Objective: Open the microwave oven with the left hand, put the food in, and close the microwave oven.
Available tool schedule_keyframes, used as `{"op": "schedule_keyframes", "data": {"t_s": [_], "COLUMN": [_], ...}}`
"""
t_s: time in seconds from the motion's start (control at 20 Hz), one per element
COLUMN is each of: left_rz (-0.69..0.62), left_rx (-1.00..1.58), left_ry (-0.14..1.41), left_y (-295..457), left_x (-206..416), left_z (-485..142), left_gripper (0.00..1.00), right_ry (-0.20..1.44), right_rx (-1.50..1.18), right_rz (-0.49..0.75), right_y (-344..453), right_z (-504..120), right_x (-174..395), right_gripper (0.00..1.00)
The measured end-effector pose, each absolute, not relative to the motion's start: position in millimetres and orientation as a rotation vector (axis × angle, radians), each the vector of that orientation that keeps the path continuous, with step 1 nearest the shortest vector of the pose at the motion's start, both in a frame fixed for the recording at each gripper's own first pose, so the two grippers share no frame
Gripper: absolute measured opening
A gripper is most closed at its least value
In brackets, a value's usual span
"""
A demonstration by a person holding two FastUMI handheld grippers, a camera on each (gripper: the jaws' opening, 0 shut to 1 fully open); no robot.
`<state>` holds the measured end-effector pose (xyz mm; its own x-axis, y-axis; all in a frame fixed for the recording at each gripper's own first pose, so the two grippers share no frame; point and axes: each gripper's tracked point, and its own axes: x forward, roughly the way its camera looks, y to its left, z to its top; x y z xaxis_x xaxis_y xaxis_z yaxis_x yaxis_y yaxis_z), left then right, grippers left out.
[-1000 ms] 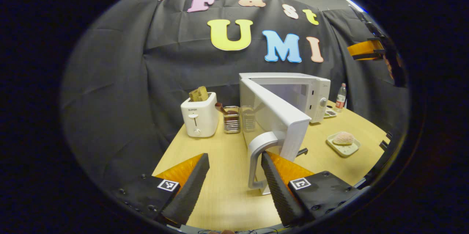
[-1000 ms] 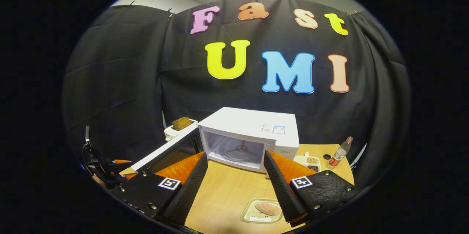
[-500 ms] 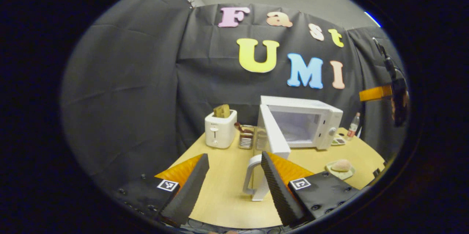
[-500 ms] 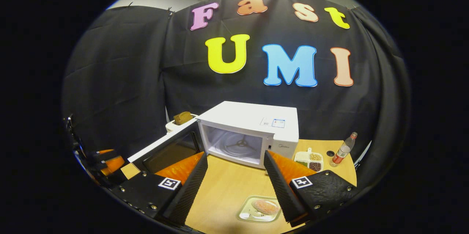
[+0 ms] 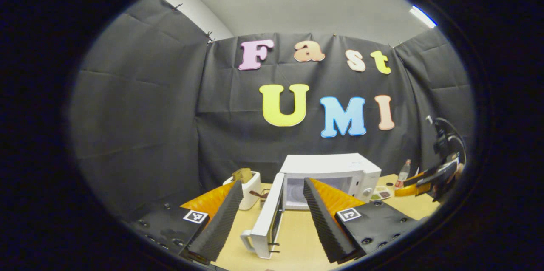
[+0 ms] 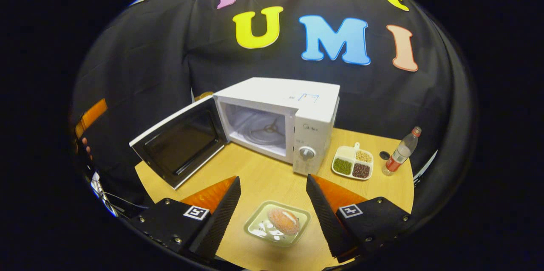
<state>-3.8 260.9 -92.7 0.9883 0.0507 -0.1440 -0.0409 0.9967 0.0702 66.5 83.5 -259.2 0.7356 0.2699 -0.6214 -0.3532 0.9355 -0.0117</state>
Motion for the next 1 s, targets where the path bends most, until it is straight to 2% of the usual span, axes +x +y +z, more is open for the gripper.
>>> {"op": "schedule_keyframes", "data": {"t_s": [0.2, 0.3, 0.85, 0.95, 1.0], "left_rz": [0.037, 0.026, 0.095, 0.111, 0.112], "left_rx": [0.058, 0.055, 0.034, 0.048, 0.047], "left_ry": [0.163, 0.182, 0.097, 0.107, 0.115], "left_y": [229, 212, 200, 201, 200], "left_x": [6, 4, -11, -13, -15], "left_z": [-92, -97, -43, -46, -48], "left_gripper": [0.94, 0.94, 0.94, 0.95, 0.94], "right_ry": [0.816, 0.871, 1.01, 1.039, 1.053], "right_rx": [-0.203, -0.202, -0.375, -0.374, -0.372], "right_rz": [0.411, 0.415, 0.507, 0.514, 0.519], "right_y": [65, 56, 44, 43, 44], "right_z": [-333, -358, -442, -454, -462], "right_x": [61, 57, 50, 52, 52], "right_gripper": [0.95, 0.92, 0.92, 0.83, 0.83]}}
